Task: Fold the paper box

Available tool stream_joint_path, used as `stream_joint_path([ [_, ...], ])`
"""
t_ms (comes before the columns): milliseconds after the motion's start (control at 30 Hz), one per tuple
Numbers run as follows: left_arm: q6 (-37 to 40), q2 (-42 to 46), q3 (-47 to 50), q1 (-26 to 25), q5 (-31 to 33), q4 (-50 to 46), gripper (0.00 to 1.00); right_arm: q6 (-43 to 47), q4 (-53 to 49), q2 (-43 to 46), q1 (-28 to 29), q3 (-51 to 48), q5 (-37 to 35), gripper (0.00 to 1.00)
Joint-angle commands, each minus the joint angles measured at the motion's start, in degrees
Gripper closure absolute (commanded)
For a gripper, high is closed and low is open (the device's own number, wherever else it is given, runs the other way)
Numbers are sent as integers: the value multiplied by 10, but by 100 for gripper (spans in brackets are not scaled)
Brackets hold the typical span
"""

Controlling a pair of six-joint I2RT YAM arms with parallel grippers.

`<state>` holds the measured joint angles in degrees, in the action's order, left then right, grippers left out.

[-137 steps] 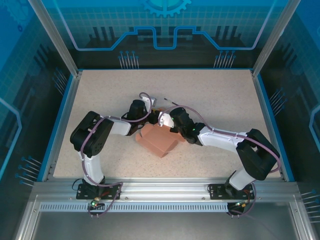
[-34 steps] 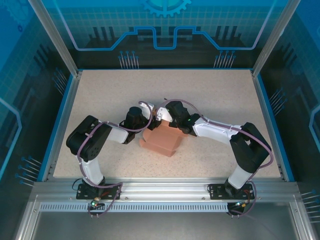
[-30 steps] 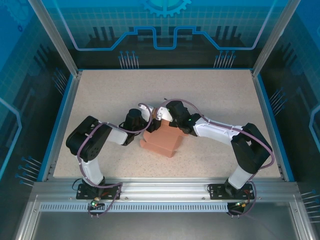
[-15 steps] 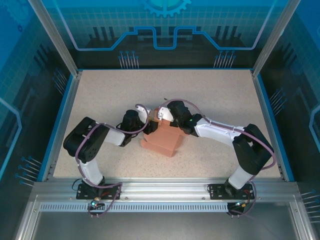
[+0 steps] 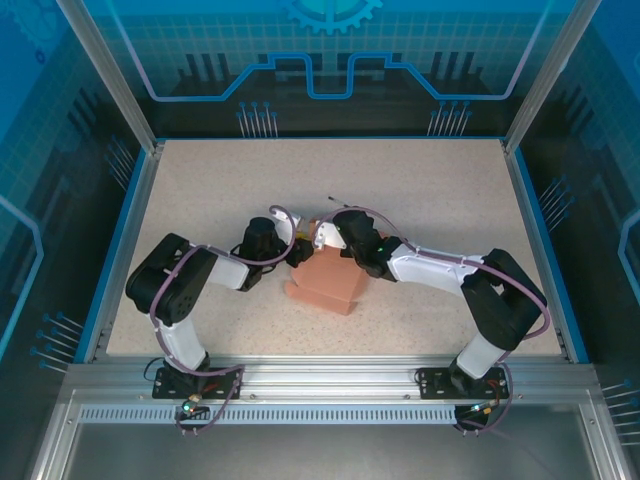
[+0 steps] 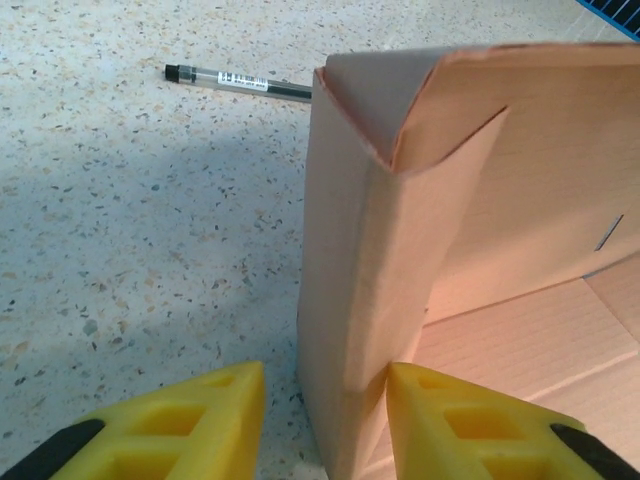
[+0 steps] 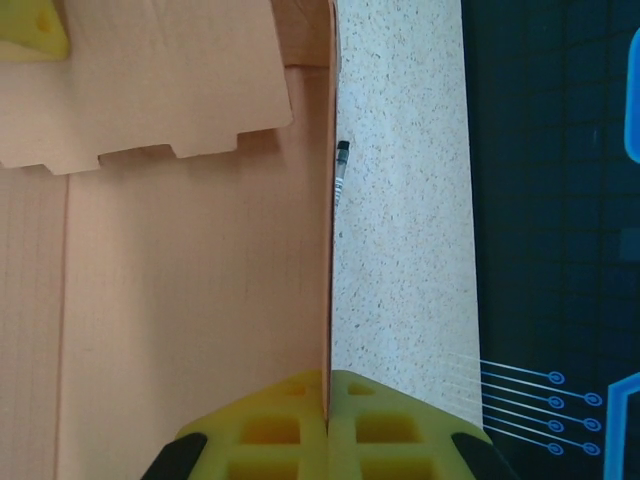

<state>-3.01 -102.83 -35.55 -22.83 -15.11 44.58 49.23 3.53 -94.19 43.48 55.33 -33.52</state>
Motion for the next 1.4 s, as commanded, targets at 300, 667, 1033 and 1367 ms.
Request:
stream_joint_path([
  [300, 2, -7, -4, 24, -73, 20, 60, 16, 3, 0, 7, -6, -11, 100],
  [667, 3, -31, -36, 31, -88, -13, 68, 10, -3, -1, 8, -3, -3, 100],
  [1033, -15, -62, -71, 32, -87, -10, 76, -2, -12, -6, 15, 0, 20, 100],
  [1367, -43, -68, -83, 32, -57, -2, 78, -22, -16, -15, 27, -8, 36, 100],
])
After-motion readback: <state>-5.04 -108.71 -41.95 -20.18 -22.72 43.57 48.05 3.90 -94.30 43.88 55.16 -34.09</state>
